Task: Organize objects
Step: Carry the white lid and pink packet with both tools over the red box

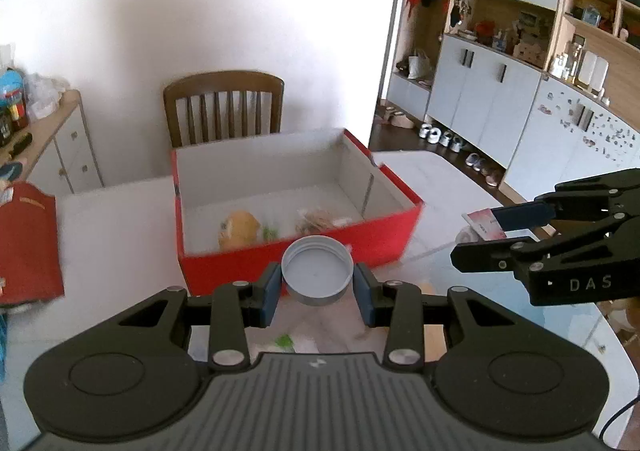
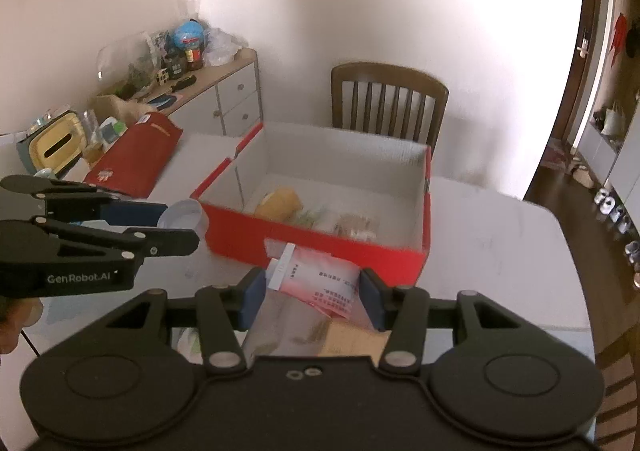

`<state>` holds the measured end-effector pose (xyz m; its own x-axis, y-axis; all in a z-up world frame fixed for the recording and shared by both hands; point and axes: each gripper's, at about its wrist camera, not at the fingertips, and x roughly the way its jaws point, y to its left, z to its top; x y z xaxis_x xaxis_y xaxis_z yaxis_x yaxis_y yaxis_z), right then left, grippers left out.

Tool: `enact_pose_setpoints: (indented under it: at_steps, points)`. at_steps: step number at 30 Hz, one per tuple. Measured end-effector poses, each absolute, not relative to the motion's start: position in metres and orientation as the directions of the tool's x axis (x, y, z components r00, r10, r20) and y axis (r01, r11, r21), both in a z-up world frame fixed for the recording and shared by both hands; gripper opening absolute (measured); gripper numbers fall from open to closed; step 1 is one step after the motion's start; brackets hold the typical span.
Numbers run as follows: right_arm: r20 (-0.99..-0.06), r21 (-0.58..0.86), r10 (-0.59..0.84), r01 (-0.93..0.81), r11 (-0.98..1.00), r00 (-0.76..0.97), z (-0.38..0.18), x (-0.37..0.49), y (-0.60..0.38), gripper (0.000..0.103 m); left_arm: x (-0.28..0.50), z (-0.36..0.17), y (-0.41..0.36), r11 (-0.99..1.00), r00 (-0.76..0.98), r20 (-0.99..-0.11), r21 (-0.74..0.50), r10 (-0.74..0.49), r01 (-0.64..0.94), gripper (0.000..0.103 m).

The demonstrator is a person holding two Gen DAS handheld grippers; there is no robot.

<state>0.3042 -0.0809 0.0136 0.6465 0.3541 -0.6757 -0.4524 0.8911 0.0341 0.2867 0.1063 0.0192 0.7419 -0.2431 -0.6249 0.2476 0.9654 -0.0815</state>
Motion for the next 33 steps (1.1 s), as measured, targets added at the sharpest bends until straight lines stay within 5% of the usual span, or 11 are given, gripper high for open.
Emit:
enact_pose_setpoints:
  at_steps: [21, 33]
  points:
    - [-0.689, -0.071, 0.303, -0.478, 0.876, 0.658, 0.002, 0.414, -0.043, 0.050, 0.414, 0.025, 0.103, 0.965, 0.758, -0.647, 0.141, -0.079, 0.222, 0.038]
    - [-0.770, -0.112, 0.227, -0.476, 0.872, 0.596, -0.050, 0.456, -0.027, 0.050, 0.475, -0.022, 0.103, 0.970, 0.659, -0.751, 0.121, -0.048, 0.208, 0.038]
